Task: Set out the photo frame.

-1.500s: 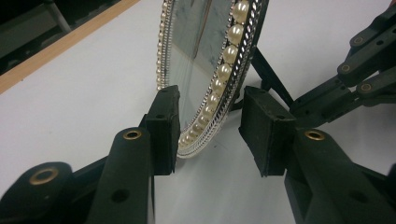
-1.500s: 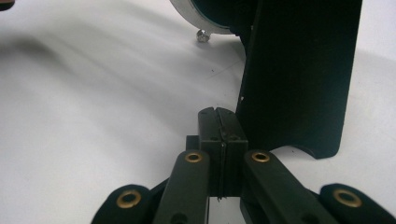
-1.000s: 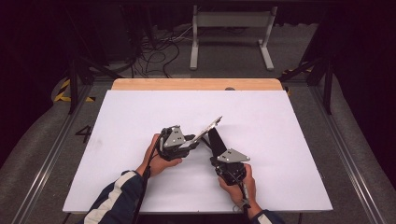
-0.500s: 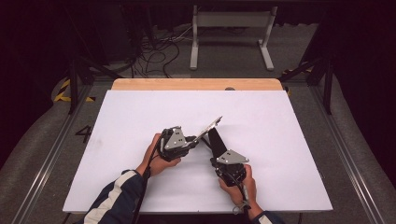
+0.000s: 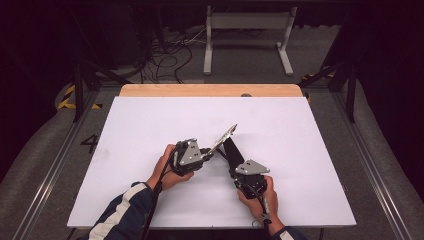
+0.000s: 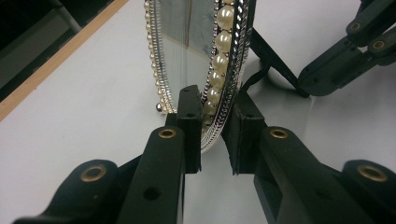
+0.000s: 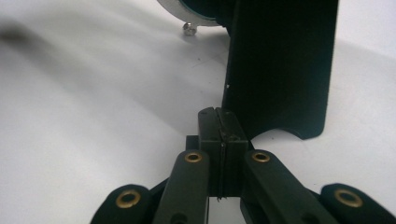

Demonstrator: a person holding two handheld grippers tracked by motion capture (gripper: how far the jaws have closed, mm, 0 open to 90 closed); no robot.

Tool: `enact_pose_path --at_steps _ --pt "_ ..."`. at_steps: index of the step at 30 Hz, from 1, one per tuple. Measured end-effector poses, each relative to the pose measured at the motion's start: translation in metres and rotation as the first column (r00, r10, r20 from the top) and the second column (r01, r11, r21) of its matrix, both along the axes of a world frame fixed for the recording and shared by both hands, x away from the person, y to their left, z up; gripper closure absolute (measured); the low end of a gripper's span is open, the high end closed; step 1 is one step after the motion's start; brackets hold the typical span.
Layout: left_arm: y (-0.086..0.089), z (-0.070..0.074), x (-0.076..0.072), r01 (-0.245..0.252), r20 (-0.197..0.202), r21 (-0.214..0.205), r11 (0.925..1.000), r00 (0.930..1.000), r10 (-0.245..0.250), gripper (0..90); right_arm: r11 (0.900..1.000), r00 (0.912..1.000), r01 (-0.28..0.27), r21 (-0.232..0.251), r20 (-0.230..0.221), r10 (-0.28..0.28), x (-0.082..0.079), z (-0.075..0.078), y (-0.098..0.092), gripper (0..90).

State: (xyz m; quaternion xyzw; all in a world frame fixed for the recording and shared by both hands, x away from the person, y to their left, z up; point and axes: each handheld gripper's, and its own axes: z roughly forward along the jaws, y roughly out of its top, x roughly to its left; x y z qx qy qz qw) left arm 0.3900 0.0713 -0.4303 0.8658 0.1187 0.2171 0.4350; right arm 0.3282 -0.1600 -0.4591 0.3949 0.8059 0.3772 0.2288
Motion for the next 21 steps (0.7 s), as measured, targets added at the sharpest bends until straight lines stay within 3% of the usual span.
enact_pose_path --at_steps 5,7,8,14,21 --pt "0.0 0.002 -0.004 0.005 0.003 0.004 1.0 1.0 -0.005 78.2 0.9987 0.9987 0.051 0.005 -0.008 -0.051 0.005 0.002 -0.009 90.0" --pt "-0.001 0.003 -0.006 0.004 0.012 0.013 0.9999 0.9999 -0.004 78.4 0.9956 0.9968 0.059 0.073 -0.057 -0.055 0.009 0.001 -0.018 90.0" --pt "-0.002 0.003 -0.006 0.004 0.012 0.011 0.9999 0.9999 -0.004 78.5 0.9944 0.9974 0.05 0.093 -0.057 -0.045 0.009 0.001 -0.019 90.0" --pt "-0.002 0.005 -0.009 0.008 0.019 0.019 0.9998 0.9998 -0.008 78.4 0.9994 0.9997 0.004 0.035 0.023 -0.005 0.0 0.014 -0.011 90.0" --pt "-0.005 0.007 -0.015 0.025 0.036 0.052 0.9983 0.999 -0.027 78.2 0.9972 0.9974 -0.061 0.042 0.041 0.06 -0.009 0.019 0.0 90.0"
